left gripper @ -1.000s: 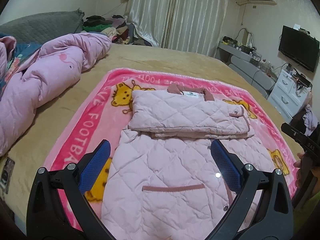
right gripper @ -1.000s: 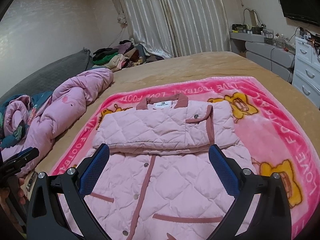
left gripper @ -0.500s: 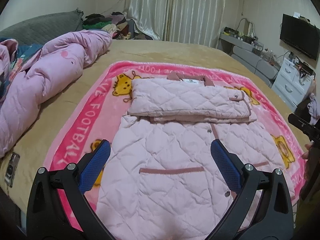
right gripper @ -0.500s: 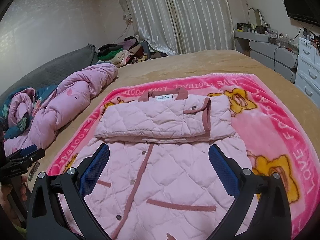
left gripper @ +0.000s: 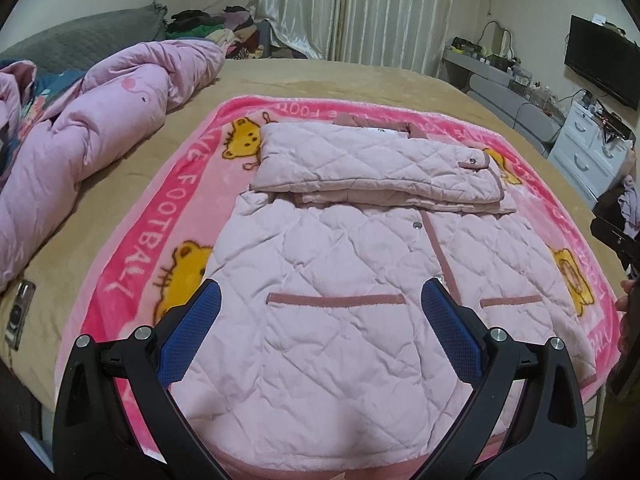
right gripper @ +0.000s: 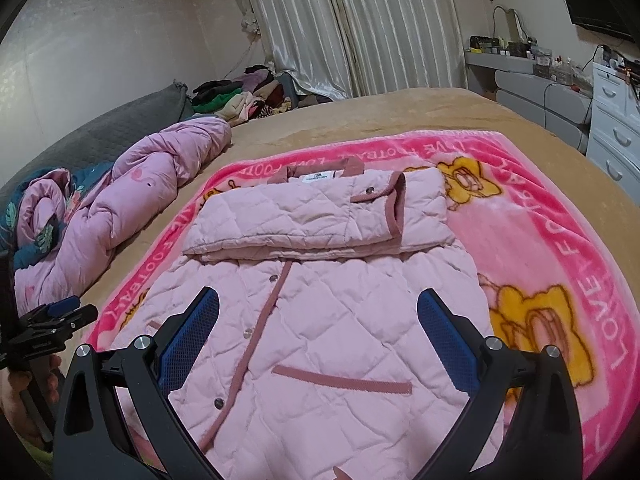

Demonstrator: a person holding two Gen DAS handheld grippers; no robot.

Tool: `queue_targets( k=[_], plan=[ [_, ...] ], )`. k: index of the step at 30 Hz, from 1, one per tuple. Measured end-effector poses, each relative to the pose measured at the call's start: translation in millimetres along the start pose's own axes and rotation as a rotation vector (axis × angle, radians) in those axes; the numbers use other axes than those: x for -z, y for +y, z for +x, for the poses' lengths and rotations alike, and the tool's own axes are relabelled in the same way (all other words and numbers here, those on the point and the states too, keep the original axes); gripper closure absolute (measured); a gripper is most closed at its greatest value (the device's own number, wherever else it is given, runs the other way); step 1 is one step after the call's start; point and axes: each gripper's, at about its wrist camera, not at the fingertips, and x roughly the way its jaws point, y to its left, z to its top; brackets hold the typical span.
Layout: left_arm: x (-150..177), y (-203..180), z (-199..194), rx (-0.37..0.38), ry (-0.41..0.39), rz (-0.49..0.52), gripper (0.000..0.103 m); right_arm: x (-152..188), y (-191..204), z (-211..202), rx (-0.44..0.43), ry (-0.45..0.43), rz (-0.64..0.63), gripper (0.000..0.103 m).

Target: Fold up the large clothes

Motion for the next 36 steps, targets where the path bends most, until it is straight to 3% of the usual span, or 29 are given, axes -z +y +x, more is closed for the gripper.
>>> queue_targets(
  k=[36],
  plan=[
    [49,48,6,-0.093,0.099,-0.108,0.009,48,-25,-2,0.013,0.103,0.0,0.004]
  ],
)
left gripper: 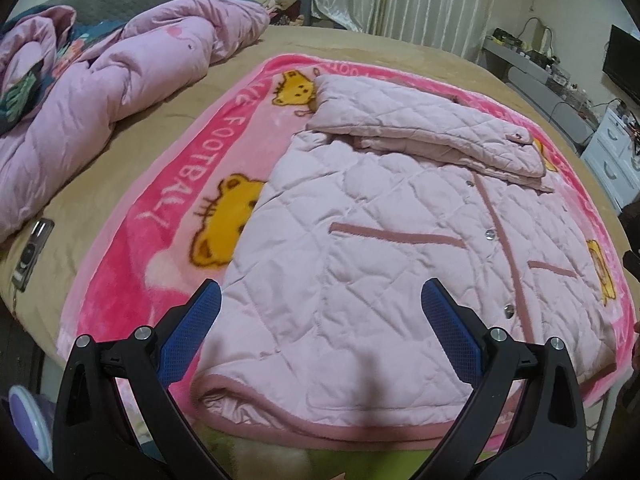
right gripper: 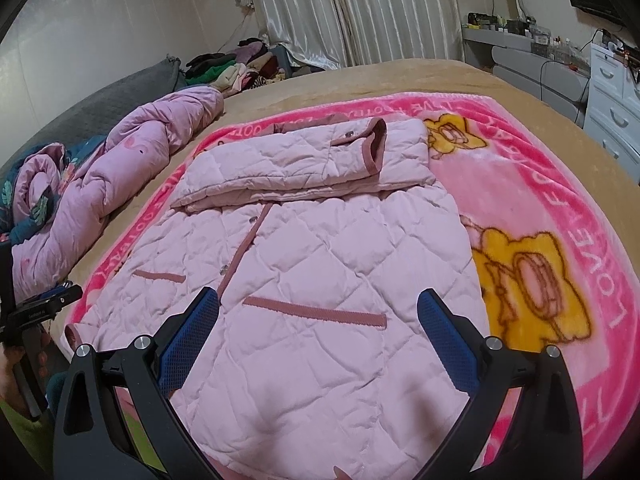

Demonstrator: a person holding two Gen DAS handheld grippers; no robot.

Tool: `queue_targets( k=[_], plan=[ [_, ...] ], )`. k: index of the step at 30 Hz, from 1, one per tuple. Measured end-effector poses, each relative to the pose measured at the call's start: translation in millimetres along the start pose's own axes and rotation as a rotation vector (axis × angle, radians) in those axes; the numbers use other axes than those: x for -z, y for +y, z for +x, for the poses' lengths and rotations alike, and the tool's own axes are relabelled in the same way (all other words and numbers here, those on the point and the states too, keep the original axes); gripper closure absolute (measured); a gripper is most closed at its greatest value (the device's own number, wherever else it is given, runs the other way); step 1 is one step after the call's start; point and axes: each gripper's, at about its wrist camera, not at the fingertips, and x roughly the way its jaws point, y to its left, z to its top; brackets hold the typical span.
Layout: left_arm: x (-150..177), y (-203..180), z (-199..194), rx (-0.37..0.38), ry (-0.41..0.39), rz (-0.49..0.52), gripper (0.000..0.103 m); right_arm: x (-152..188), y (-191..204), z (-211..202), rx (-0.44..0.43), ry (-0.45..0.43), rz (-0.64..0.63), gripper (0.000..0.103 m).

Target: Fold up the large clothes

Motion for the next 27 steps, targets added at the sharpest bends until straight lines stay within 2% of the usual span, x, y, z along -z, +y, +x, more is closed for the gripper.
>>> queue_targets(
  k=[12,18,21,27],
  plan=[
    [11,44,17,-0.028,0.06,-0.08,0.009,8,-11,5,0.017,0.032,0.01,0.004],
    [21,68,32,0.012,0.114,-0.135,0.009,12,-17,4,0.032,0.041,0.014,0.004],
    [26,77,35,0.057,0.128,-0.17,0.009,14,-20,3,0.04,0.049,0.014,0.004],
    [37,83,42,0.097,0.151,-0.214,0.009,21,-26,2,0.055,0.071,0.015,0.004]
  ],
)
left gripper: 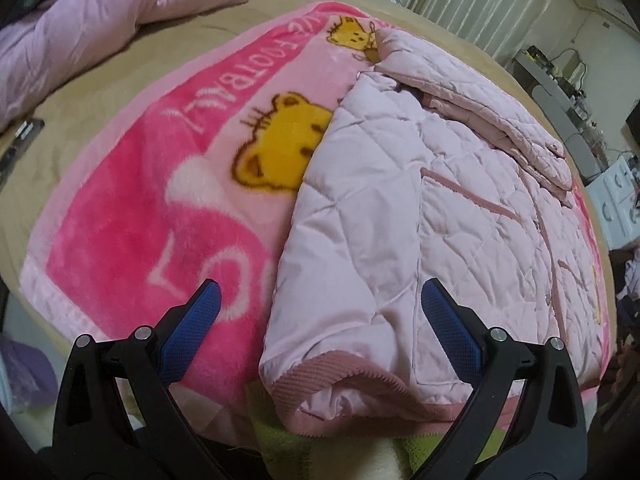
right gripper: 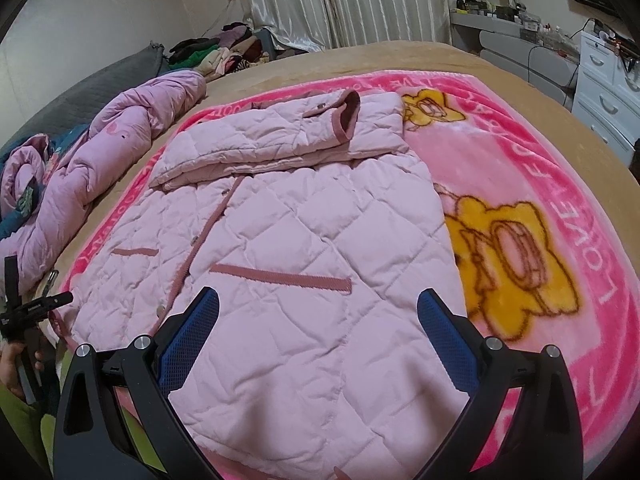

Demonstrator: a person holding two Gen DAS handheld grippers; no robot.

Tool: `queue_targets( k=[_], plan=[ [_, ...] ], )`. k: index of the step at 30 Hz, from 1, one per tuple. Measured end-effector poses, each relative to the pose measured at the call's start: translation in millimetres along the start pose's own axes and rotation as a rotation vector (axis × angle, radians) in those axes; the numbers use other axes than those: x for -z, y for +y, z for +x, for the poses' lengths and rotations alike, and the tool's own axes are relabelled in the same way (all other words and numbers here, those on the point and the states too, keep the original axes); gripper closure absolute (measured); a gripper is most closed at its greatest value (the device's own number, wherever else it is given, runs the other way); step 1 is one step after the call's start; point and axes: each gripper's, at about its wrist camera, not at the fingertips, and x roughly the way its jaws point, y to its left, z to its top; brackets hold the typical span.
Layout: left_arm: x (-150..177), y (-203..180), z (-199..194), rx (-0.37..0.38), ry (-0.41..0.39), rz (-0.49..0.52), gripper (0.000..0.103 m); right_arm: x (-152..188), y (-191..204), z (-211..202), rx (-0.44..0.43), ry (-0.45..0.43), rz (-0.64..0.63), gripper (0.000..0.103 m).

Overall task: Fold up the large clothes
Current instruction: 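Grasp the ribbed mauve jacket hem with the left tool, then hold the hem with the left tool while the right tool grasps the hem beside it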

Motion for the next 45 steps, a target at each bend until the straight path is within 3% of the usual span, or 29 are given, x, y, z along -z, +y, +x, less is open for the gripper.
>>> queue_targets(
  k=[2,4,8,12,18,29,41,45],
  plan=[
    [2,2,3,0.018,0.007,-0.015,0.011,3,-3,0,0.002,0.01,0.003,0.004],
    [6,2,4,0.032,0.012,-0.018,0.018,8,-7,1,0.011,0.025,0.005,0.004],
    [12,0,9,0.058,0.037,-0.013,0.043,18,-14,1,0.021,0.05,0.015,0.004],
    [15,-10,1,0.05,0.012,0.034,0.063,27,-20,-1,0.026,0.072,0.019,0.004],
    [15,-23,-11,0.031,-0.045,0.08,0.076,38,-32,-10,0.039,0.095,0.023,0.004],
    [13,-40,-34,0.028,-0.139,0.124,0.08,64,-49,-12,0.014,0.204,0.084,0.004],
    [18,-34,-29,0.023,-0.121,0.115,0.08,90,-60,0,-0.147,0.304,0.233,0.005],
    [20,-32,-24,0.014,-0.109,0.112,0.077,99,-60,6,-0.157,0.32,0.257,0.015]
  ],
)
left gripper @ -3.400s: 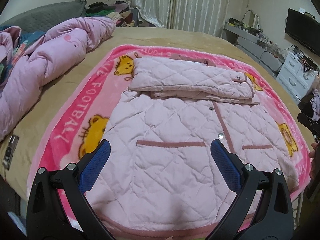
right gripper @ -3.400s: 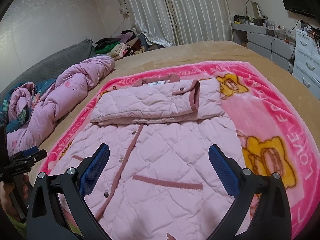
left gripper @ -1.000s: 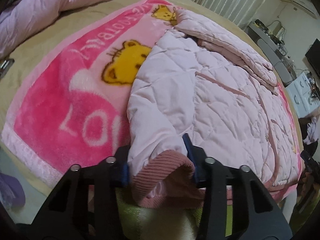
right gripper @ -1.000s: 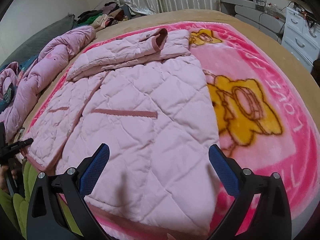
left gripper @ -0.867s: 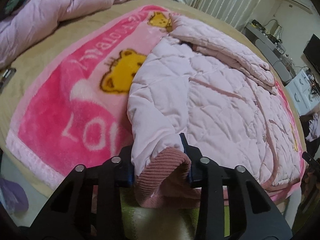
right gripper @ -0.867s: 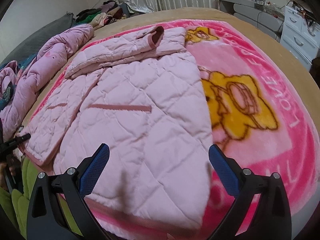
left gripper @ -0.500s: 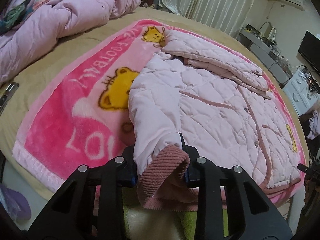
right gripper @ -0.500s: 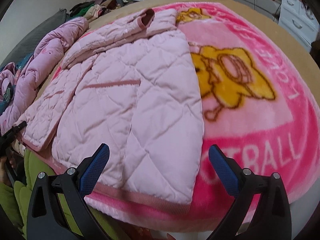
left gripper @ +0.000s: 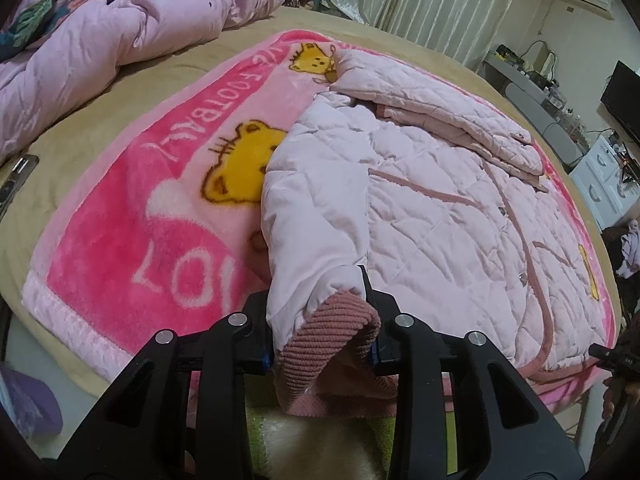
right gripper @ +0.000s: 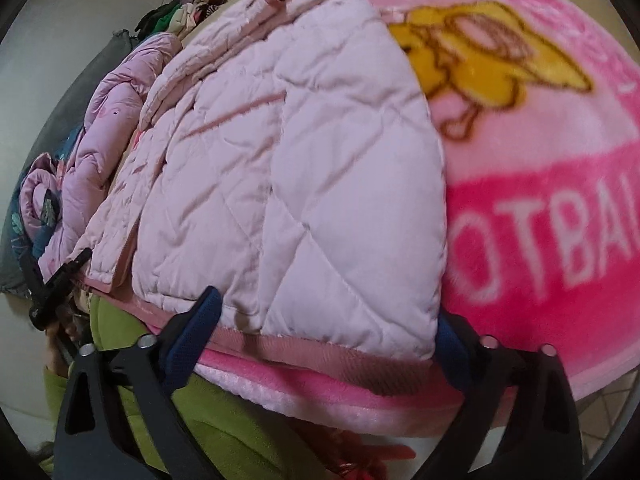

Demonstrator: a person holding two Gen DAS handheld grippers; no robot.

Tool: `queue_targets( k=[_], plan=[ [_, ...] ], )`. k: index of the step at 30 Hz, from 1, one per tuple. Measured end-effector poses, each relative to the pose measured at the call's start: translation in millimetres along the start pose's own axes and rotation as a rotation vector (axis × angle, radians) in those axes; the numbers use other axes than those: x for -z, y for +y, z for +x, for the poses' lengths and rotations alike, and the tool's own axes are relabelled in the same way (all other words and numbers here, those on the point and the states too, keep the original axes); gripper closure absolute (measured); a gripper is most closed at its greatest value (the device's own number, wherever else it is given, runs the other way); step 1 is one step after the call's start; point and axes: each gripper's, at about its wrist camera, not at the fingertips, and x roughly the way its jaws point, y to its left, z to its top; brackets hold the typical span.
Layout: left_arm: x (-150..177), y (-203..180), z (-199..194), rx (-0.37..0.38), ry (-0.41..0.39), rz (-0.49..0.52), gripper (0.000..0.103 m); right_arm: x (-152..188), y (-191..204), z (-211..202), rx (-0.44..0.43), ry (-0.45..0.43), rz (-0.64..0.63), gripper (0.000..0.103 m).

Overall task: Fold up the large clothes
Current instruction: 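Hold the hem with the left tool while the right tool grasps the hem beside it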

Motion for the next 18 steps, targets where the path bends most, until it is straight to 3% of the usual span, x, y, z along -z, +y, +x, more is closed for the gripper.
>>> queue_targets(
  k=[3,8,11,13,18],
  plan=[
    [2,6,6,0.006,0.023,-0.026,0.074,0,-4,-3,-0.011,-0.023,0.013,0.026],
    [4,16,13,0.029,0.054,-0.074,0.061,-1,-2,-12,-0.066,-0.054,-0.026,0.068],
    [7,22,22,0.047,0.097,-0.104,0.056,-4,9,-22,-0.09,-0.101,-0.079,0.079],
    [9,27,24,0.068,0.108,-0.129,0.056,-7,12,-29,-0.123,-0.137,-0.088,0.082],
    [10,21,21,0.089,0.098,-0.114,0.079,-19,19,-40,-0.199,-0.214,-0.096,0.085]
  ],
)
